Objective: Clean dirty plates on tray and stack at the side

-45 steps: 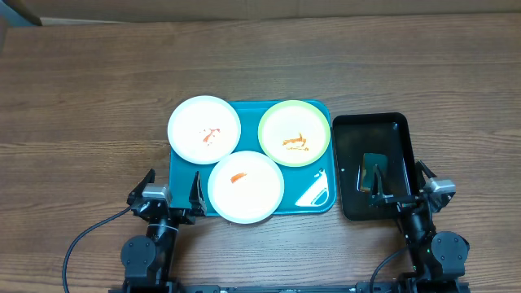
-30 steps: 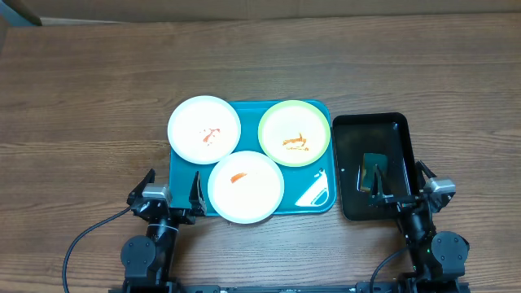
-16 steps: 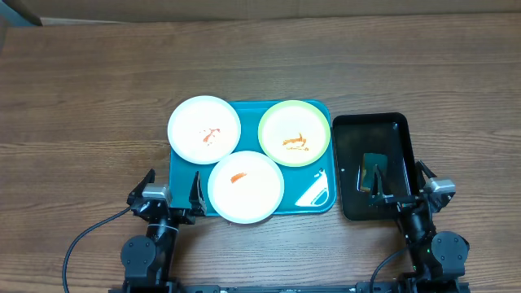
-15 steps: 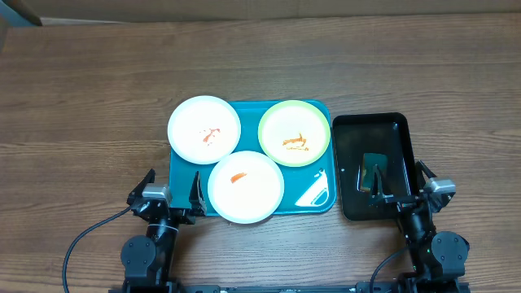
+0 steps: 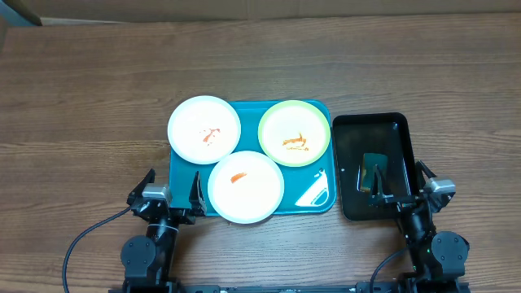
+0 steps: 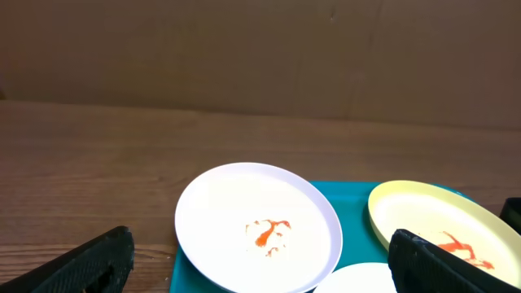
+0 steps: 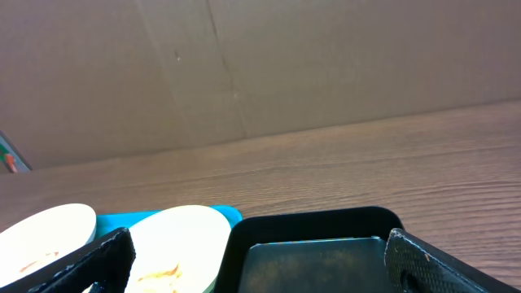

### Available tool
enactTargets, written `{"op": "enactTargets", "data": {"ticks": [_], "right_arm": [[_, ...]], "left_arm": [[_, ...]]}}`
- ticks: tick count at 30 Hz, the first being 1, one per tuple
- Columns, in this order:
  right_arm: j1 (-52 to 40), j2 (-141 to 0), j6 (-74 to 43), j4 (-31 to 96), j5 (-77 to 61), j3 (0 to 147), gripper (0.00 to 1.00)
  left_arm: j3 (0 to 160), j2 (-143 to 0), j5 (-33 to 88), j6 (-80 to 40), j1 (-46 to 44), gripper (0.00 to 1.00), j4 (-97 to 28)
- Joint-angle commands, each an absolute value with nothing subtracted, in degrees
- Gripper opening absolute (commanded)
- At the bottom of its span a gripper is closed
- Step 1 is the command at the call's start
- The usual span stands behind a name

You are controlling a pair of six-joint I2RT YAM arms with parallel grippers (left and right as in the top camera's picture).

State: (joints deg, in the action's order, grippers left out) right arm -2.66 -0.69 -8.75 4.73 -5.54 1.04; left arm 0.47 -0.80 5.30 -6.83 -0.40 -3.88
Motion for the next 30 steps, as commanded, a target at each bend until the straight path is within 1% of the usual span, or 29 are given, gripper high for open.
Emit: {"op": "enactTargets", "data": {"ticks": [1,10,16,18,23,30], "right_arm": [[-2.50,-0.16,-8.54,4.40,-5.19,0.47,1.00],[-2.50,-0.16,-8.51,4.32,-4.91,0.47,1.00],[-2.50,-0.16,-9.43,4.40,-5.15,0.49,1.00],[-2.50,-0.19,-11.29,5.43,-5.15,1.02,1.00],[-2.50,-1.83,-12.71,14.06,-4.99,6.39,1.00],[-2.50,-12.40,-14.00,25.47,-5.23,20.03,1.00]], "left_arm": [[0.27,-0.25,4.51,-5.58,-0.78,1.00,-4.05],[0.27,-0.25,4.21,-5.67,-0.78,1.00,-4.08],[0.69,-0.27,4.47,-9.26,-0.78,1.00,-4.71],[2.66,-0.38,4.56,-9.28,-0.78,1.00,-8.51],[10.48,-4.01,4.54,-9.26,-0.78,1.00,-16.80],[26.11,-17.89,5.85,-8.99,-0.78,1.00,-31.35]]}}
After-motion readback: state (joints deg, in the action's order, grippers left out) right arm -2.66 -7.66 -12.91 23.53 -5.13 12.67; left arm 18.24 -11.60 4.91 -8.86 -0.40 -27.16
